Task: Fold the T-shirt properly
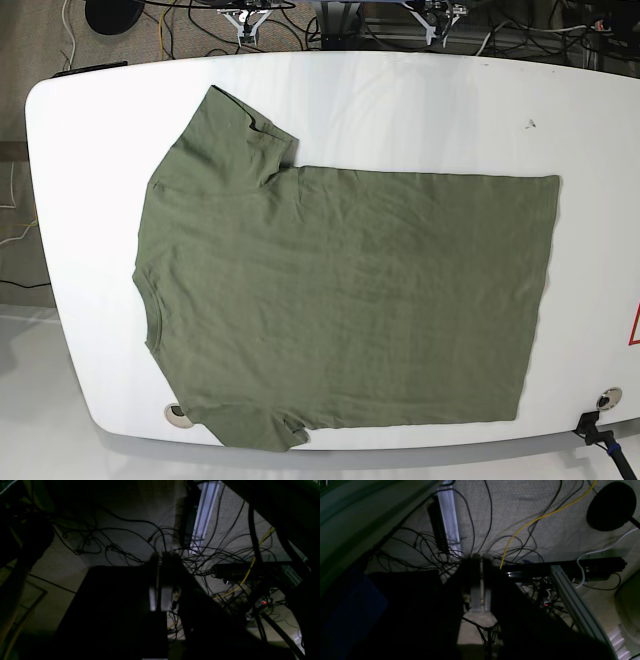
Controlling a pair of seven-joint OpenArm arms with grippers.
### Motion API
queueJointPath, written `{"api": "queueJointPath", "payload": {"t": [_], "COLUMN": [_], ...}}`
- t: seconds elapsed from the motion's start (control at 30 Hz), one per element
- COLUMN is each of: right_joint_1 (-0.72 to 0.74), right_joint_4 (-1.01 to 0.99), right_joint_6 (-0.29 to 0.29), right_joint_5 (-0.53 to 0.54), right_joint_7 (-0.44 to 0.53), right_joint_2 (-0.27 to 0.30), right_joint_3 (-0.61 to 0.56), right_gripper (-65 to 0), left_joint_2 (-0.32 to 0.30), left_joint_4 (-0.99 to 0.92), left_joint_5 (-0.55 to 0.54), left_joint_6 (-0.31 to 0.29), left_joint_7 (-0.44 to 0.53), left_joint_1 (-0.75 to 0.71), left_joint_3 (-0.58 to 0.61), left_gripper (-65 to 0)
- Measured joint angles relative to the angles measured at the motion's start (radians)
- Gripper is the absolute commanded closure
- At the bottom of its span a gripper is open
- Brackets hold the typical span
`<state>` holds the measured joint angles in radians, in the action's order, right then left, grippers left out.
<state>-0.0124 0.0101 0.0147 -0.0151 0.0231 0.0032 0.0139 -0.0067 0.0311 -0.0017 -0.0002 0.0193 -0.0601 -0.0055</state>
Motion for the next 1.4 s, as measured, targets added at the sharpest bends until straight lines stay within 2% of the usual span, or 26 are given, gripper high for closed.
{"api": "queueJointPath", "payload": {"t": [0.37, 0.57, 0.7, 0.97, 1.03, 1.13, 1.17, 1.2, 1.37, 1.4], "right_joint_1": [-0.027, -0.108, -0.077, -0.105, -0.119, -0.169, -0.187, -0.201, -0.318, -0.344], "right_joint_4": [0.017, 0.11, 0.101, 0.114, 0.146, 0.221, 0.249, 0.276, 0.461, 0.491], "right_joint_6": [0.089, 0.086, 0.102, 0.109, 0.117, 0.117, 0.117, 0.117, 0.121, 0.124], "right_joint_5": [-0.007, -0.006, -0.007, -0.007, -0.007, -0.007, -0.008, -0.014, -0.011, -0.011], "right_joint_7": [0.02, 0.02, 0.048, 0.037, 0.053, 0.025, 0.032, 0.045, 0.037, 0.022], "right_joint_2": [0.018, 0.044, 0.032, 0.036, 0.036, 0.035, 0.037, 0.039, 0.053, 0.061], "right_joint_3": [0.002, 0.002, 0.002, 0.0, 0.0, 0.0, -0.003, -0.003, -0.016, -0.015], "right_gripper": [-0.8, -0.3, 0.0, 0.0, 0.0, 0.0, 0.0, 0.0, 0.0, 0.0], "left_joint_2": [-0.013, -0.021, -0.012, -0.016, -0.018, -0.025, -0.03, -0.032, -0.063, -0.072], "left_joint_4": [0.097, 0.179, 0.196, 0.198, 0.233, 0.31, 0.351, 0.386, 0.595, 0.618], "left_joint_5": [0.0, -0.02, -0.019, -0.019, -0.019, -0.019, -0.019, -0.018, -0.023, -0.022], "left_joint_6": [0.0, 0.003, -0.007, -0.007, -0.008, -0.008, -0.008, -0.007, -0.008, -0.007], "left_joint_7": [0.022, 0.014, 0.05, 0.076, 0.078, 0.092, 0.119, 0.091, 0.137, 0.117], "left_joint_1": [-0.078, -0.161, -0.129, -0.163, -0.191, -0.257, -0.273, -0.29, -0.408, -0.434], "left_joint_3": [0.002, 0.008, 0.013, 0.01, 0.011, 0.015, 0.015, 0.015, 0.02, 0.022], "left_gripper": [0.0, 0.0, 0.0, 0.0, 0.0, 0.0, 0.0, 0.0, 0.0, 0.0]}}
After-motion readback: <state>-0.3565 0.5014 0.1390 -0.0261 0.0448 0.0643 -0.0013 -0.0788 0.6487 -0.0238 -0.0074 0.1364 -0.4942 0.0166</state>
